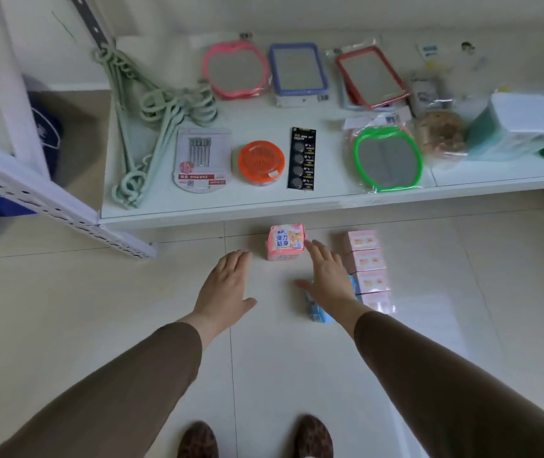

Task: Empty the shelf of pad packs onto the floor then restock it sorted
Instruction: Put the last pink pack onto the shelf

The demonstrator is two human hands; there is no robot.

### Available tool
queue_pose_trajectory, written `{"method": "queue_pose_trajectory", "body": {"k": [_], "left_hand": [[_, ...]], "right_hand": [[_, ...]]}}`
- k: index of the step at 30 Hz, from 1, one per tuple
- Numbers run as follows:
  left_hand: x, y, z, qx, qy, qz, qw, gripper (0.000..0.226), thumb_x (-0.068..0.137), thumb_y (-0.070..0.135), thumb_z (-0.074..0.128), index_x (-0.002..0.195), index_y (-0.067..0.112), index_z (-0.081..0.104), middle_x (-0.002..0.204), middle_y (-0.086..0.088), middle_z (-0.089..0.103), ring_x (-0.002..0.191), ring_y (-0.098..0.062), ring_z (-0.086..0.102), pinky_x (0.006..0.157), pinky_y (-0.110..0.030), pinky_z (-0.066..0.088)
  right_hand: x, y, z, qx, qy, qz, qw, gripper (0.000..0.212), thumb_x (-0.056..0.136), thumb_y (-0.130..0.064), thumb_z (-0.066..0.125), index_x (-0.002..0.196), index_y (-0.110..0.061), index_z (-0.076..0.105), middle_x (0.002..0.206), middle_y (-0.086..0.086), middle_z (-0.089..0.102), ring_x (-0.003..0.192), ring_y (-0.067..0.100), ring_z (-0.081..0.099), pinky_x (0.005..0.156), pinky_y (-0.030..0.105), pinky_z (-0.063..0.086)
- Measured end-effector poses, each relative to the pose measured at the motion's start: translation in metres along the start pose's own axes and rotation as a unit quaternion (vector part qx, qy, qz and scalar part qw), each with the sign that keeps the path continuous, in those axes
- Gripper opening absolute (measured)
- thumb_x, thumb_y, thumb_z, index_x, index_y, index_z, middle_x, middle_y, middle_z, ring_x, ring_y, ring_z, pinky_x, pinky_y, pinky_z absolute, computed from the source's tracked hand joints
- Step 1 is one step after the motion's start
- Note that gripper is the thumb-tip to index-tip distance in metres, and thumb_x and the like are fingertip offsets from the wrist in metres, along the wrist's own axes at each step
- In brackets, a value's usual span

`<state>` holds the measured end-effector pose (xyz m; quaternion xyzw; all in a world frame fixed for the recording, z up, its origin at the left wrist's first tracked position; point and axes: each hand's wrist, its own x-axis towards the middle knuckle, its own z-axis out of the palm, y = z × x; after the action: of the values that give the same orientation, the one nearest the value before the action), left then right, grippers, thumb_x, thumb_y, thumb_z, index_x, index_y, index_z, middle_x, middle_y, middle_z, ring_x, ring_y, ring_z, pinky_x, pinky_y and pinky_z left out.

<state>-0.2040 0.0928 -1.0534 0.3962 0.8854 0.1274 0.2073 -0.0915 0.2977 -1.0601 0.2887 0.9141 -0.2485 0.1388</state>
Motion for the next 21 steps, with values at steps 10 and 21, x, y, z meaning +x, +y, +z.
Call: {"method": "queue_pose_trajectory", "body": {"k": [10, 21], "left_hand": [[0.087, -0.052, 0.081, 0.010, -0.011, 0.008, 1.000, 0.099, 0.081, 0.043, 0.071, 0.156, 0.014, 0.013, 0.159, 0.000, 0.019, 0.147, -0.019, 0.015, 0.120, -0.031, 0.020], [0.104, -0.062, 0.090, 0.022, -0.032, -0.009, 0.999, 0.105, 0.081, 0.045, 0.071, 0.157, 0.015, 0.006, 0.162, 0.000, 0.011, 0.149, -0.019, 0.008, 0.122, -0.032, 0.015]], "right_hand": [[0.123, 0.037, 0.077, -0.057, -0.011, -0.024, 0.998, 0.111, 0.076, -0.030, 0.082, 0.157, -0.028, 0.007, 0.165, -0.004, 0.002, 0.144, 0.033, 0.023, 0.112, 0.042, 0.037], [0.147, 0.027, 0.099, -0.095, -0.029, -0.009, 0.995, 0.083, 0.080, -0.017, 0.075, 0.147, -0.020, 0.027, 0.141, 0.002, 0.036, 0.111, 0.035, 0.045, 0.083, 0.041, 0.049]]}}
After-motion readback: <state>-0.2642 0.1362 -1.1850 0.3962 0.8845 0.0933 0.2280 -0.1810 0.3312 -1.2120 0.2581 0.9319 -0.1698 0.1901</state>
